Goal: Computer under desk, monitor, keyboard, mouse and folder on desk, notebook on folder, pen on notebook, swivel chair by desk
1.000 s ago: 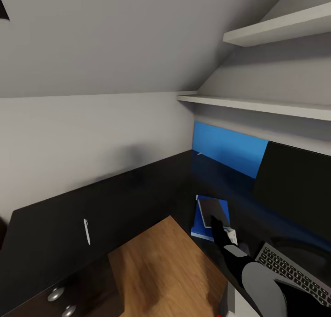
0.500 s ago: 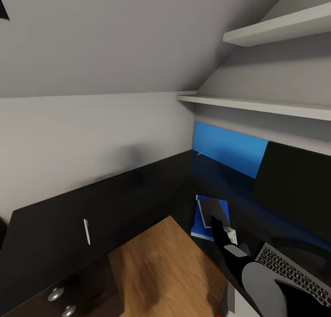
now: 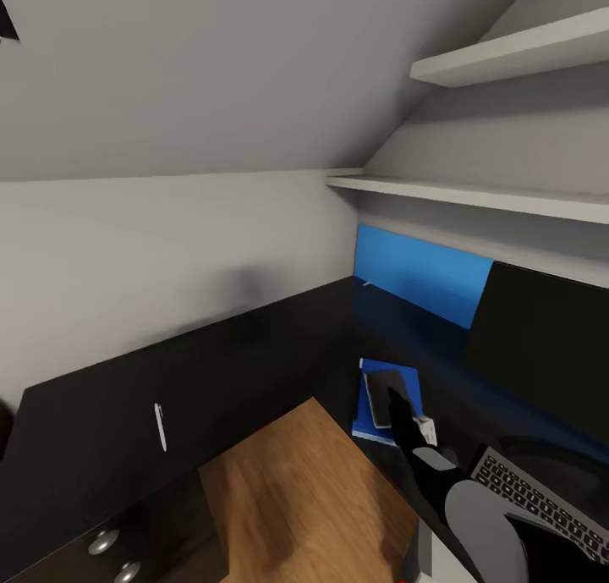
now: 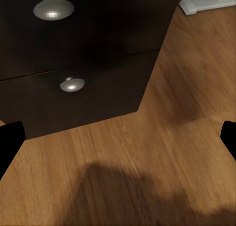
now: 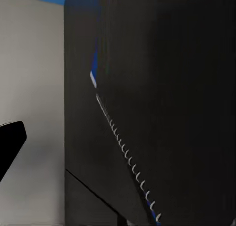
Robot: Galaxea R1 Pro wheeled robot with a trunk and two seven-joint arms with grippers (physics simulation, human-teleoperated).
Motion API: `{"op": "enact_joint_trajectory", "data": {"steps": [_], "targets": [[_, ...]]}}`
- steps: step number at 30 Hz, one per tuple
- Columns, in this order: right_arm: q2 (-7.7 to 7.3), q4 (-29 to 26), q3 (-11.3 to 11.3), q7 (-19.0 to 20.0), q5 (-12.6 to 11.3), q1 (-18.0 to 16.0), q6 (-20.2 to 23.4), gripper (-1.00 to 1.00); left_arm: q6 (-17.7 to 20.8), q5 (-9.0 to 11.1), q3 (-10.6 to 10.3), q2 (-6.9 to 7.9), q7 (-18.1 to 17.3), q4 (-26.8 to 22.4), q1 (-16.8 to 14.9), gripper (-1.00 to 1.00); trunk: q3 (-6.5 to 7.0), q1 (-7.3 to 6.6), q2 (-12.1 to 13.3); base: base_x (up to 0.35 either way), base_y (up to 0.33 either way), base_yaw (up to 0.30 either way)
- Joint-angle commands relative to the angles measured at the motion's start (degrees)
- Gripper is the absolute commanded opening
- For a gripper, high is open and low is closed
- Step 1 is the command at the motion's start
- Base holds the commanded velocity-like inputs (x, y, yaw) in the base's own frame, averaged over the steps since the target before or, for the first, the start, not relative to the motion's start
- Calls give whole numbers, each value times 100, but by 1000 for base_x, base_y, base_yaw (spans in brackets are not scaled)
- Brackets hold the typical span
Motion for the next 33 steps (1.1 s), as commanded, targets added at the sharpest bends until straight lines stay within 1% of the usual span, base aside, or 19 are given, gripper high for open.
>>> {"op": "enact_joint_trajectory", "data": {"steps": [1,33], "targets": [[2,121,-59,9,16,-1,-12,100,-11,23,43,-2,-58,3,-4,100,11,-22,38,0,0,0],[6,122,-59,9,16,-1,-14,100,-7,23,43,-2,-58,2,-3,100,586,-725,1322,0,0,0]]}}
